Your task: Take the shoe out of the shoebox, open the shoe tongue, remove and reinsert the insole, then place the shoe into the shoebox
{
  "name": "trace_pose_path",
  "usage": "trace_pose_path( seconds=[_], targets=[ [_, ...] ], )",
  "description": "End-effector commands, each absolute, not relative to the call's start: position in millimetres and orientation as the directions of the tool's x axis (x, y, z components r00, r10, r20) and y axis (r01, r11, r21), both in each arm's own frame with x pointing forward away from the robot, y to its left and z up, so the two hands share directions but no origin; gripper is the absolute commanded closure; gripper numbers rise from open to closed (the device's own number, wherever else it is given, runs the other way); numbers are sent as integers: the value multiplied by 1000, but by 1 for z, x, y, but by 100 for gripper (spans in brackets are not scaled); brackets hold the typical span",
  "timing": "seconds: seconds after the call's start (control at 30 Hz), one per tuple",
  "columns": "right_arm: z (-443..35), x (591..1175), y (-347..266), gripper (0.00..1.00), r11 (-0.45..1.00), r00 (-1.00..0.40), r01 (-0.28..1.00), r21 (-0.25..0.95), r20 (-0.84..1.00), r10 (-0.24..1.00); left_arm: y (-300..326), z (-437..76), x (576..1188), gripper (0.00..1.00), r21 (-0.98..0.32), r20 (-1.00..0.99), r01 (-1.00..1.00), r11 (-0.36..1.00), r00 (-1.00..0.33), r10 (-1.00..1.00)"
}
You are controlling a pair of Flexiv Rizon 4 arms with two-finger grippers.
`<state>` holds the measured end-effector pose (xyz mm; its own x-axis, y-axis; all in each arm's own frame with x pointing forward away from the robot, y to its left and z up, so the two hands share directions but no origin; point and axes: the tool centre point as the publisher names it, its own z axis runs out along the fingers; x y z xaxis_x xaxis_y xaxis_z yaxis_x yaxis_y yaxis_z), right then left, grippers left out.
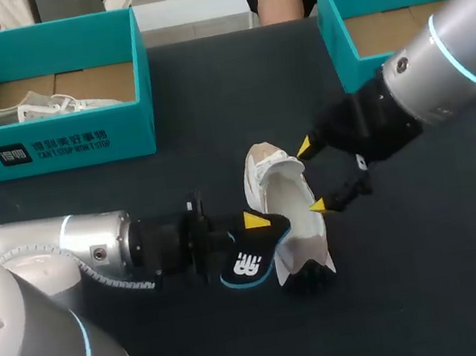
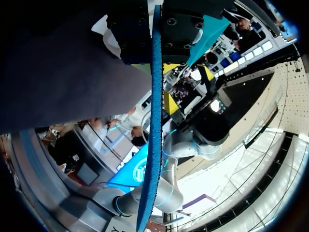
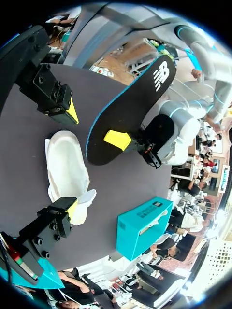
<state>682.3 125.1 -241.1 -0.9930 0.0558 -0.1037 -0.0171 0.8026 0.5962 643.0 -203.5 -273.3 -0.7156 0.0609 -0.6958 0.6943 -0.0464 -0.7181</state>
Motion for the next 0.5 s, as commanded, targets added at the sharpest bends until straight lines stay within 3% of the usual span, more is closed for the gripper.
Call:
trace_pose_path(
  seconds=[0.03, 0.3, 0.5],
  targets=[
    [-242, 684, 129, 0, 815, -993, -13, 580, -104, 58, -221, -288, 648, 100, -714, -700, 698, -53, -711, 65],
    [-276, 674, 112, 0, 898, -978, -57, 437, -204, 37, -222, -289, 646, 100, -713, -701, 696, -80, -711, 62],
    [-300, 674, 94, 0, 908, -963, -80, 411, -268, 37, -225, -287, 643, 100, -708, -706, 701, -92, -704, 73]
  ],
)
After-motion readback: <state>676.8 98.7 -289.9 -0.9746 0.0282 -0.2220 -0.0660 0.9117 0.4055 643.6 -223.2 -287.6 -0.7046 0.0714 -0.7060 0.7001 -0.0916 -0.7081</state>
